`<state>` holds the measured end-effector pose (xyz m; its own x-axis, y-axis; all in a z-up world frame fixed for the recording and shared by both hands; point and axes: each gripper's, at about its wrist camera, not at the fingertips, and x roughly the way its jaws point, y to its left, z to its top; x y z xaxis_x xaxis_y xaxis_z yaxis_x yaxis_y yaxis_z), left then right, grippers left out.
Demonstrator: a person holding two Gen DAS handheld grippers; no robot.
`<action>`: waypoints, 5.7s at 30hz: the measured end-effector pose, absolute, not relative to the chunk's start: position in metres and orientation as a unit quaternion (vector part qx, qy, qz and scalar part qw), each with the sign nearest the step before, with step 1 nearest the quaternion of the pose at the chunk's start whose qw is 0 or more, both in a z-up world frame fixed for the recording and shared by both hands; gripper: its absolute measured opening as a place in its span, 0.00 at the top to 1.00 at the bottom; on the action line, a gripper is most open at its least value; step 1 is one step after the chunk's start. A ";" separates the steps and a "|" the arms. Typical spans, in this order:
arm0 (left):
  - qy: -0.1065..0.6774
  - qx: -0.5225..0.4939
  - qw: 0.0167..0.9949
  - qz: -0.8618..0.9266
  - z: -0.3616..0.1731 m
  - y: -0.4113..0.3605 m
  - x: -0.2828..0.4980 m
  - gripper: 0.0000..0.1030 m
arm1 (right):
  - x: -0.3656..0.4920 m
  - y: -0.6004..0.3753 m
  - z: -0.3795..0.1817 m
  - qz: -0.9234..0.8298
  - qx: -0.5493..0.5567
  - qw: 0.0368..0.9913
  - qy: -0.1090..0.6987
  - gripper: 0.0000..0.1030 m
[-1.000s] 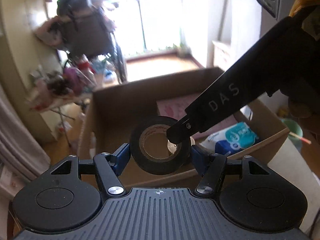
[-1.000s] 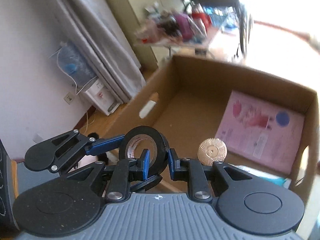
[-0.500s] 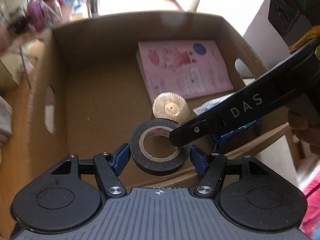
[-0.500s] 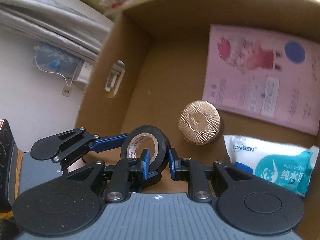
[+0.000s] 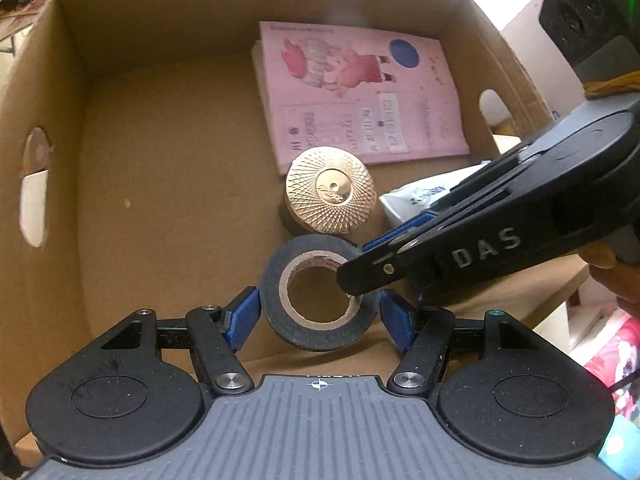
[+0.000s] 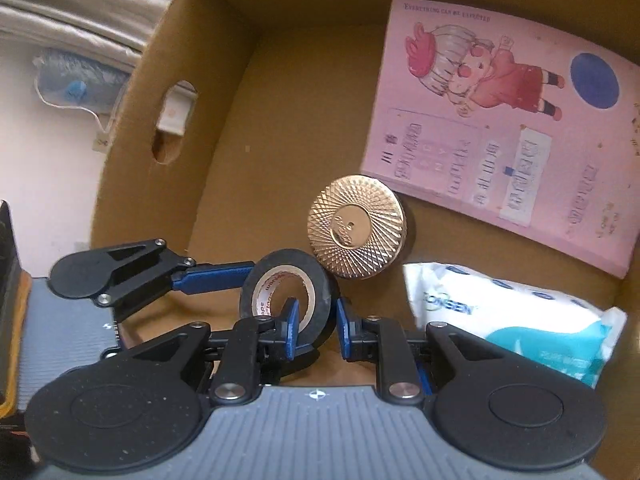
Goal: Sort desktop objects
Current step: 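Lower the tape roll into the box and open the right gripper, then move both grippers to the plush doll and close them on its body, then lift the plush doll with both grippers and carry it toward the box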
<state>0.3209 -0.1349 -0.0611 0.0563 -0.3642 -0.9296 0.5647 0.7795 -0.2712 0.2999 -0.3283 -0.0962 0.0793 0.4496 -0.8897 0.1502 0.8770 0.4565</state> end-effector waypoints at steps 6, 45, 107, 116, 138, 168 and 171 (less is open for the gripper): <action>0.595 0.086 0.727 -0.332 -0.060 -0.143 0.321 0.28 | 0.293 -0.328 -0.098 0.090 0.203 0.706 0.672 0.78; 0.336 -0.055 0.936 -0.089 0.023 0.017 0.075 0.00 | 0.098 -0.211 0.071 0.071 -0.067 0.885 0.456 0.04; 0.464 -0.114 0.866 -0.148 -0.054 0.070 0.071 0.00 | 0.188 -0.139 -0.052 0.247 0.255 0.717 0.600 0.00; 0.459 -0.092 0.855 -0.224 -0.052 0.026 0.061 0.00 | 0.141 -0.197 -0.046 0.181 0.287 0.743 0.578 0.00; 0.460 -0.086 0.856 -0.218 -0.056 0.012 0.065 0.00 | 0.115 -0.239 -0.032 0.107 0.296 0.810 0.495 0.00; 0.478 -0.135 0.841 -0.215 -0.071 0.035 0.091 0.00 | 0.134 -0.268 -0.072 0.051 0.380 0.818 0.430 0.00; 0.477 -0.132 0.841 -0.219 -0.071 0.034 0.093 0.00 | 0.137 -0.270 -0.082 0.057 0.399 0.801 0.442 0.00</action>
